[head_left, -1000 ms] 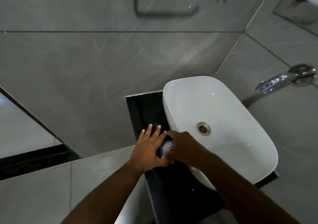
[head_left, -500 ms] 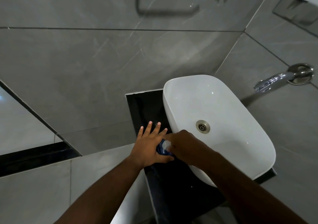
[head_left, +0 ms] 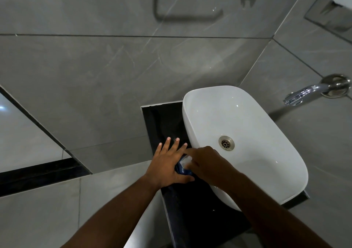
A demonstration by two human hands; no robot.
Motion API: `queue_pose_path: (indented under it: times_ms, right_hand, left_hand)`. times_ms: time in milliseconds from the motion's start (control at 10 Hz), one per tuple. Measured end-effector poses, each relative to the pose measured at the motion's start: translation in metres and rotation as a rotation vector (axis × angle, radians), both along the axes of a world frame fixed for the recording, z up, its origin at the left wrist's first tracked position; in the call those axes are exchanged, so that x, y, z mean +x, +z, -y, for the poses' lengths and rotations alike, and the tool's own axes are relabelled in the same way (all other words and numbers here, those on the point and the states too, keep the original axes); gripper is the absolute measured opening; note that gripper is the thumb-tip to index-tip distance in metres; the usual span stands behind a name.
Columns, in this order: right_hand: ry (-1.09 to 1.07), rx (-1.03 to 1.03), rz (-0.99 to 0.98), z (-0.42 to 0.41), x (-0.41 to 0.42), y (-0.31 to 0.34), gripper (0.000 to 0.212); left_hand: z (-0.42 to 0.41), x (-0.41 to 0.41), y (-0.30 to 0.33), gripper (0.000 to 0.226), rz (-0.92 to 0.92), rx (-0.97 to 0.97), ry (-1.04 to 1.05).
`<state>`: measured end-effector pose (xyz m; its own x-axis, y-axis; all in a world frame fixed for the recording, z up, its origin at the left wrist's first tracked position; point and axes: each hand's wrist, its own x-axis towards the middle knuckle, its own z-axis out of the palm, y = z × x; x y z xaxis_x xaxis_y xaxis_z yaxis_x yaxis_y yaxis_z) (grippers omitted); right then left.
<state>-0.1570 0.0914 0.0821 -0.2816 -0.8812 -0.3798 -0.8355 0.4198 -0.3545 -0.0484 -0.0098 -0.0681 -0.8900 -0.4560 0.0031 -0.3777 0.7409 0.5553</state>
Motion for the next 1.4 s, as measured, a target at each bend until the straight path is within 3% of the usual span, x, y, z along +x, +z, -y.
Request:
queue_pose_path:
  times_ms: [100,200,300,400,700,900,1100,1400]
  right_hand:
    - [-0.136,-0.087,0.044,-0.009,-0.003,-0.012,0.049]
    - [-0.268,-0.083,0.049,-0.011,0.003,-0.028,0.027]
    - [-0.392,-0.083,0.104,-0.008,0.013,-0.044,0.016]
    - [-0.455,-0.024,0.096,0.0,0.016,-0.056,0.022]
    - [-0.389,-0.163,0.202,0.085,0.001,-0.063,0.02]
    - [-0.419,-0.368,0.288,0.161,-0.01,-0.076,0.018]
    - [-0.375,-0.438,0.284,0.21,-0.022,-0.085,0.02]
    - [-0.392,-0.434,0.344,0.228,-0.027,-0.074,0.027]
  left_hand:
    - [-0.001,0.004,0.002,0.129,-0.054,0.083,-0.009]
    - [-0.009,0.014,0.002,0.138,-0.132,0.284,0.046]
    - [-0.02,0.019,0.004,0.108,-0.248,0.39,0.141]
    - [-0.021,0.019,0.005,0.081,-0.332,0.421,0.196]
    - [0.058,0.004,0.001,0.082,-0.388,0.455,0.39]
    - [0.141,-0.011,0.002,0.081,-0.38,0.463,0.473]
    - [0.194,-0.023,0.007,0.064,-0.345,0.421,0.463]
    - [0.207,-0.029,0.028,0.063,-0.302,0.41,0.419]
